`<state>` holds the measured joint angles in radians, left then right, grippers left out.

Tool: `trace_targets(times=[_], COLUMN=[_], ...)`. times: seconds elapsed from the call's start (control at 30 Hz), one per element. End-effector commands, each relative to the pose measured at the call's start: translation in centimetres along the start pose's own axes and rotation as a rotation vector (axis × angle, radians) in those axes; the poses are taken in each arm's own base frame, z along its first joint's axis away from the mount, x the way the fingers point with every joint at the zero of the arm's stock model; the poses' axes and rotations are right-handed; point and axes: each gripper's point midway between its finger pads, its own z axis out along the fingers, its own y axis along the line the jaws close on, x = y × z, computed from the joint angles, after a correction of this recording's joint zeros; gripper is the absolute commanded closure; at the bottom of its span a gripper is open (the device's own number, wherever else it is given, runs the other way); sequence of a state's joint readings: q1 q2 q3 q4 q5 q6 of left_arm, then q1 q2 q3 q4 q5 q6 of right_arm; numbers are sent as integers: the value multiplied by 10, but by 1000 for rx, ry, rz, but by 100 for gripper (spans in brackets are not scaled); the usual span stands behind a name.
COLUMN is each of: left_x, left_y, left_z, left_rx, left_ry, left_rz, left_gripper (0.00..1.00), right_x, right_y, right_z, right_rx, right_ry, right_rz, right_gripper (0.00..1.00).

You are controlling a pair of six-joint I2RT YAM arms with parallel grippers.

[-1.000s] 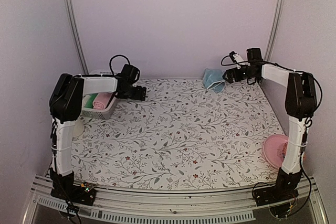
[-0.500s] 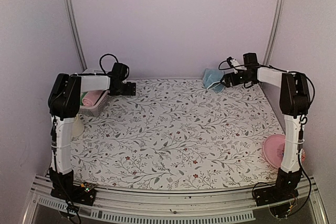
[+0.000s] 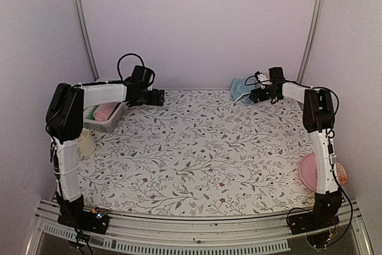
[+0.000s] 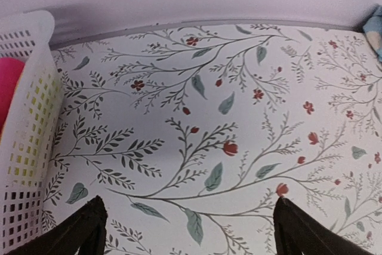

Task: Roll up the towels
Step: Pick up the towel from the corner of the board.

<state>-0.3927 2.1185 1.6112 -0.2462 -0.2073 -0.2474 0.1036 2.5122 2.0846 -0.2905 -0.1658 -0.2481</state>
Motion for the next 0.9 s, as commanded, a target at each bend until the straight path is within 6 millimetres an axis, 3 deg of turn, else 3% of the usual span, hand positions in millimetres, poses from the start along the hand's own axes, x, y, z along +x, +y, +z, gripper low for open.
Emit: trace_targets(times=[0.0,0.2,0.37,0.5,0.63,0.67,0.87], left_x=[-22,-35,-41,-39,-31,-28,-22], left_y=[-32,-40,-37,-40,-43,-43,-47], left_z=[-45,-96,-127,-142,-157,-161,-188], left_rx=[38,63,104,152,211,225,304], left_ry=[-95,-194,-242,-247,-246,-250,-274], left_rz=[42,21,-5,-5,-28,-35,-58], left_gripper=[3,3,3,3,3,3,3], right_x=[-11,-15,-14,-12,-19,-25,-59], right_y=[-15,-14,5,24,39,42,59], right_z=[9,22,32,36,30,25,-17], right_rx=[64,54,11,-18,-37,-38,-69], right_ry=[-26,-47,-51,-46,-53,-61,-121], right_rz=[-51,-110,-191,-268,-336,-348,-394], right_gripper=[4,12,22,48,88,94,98])
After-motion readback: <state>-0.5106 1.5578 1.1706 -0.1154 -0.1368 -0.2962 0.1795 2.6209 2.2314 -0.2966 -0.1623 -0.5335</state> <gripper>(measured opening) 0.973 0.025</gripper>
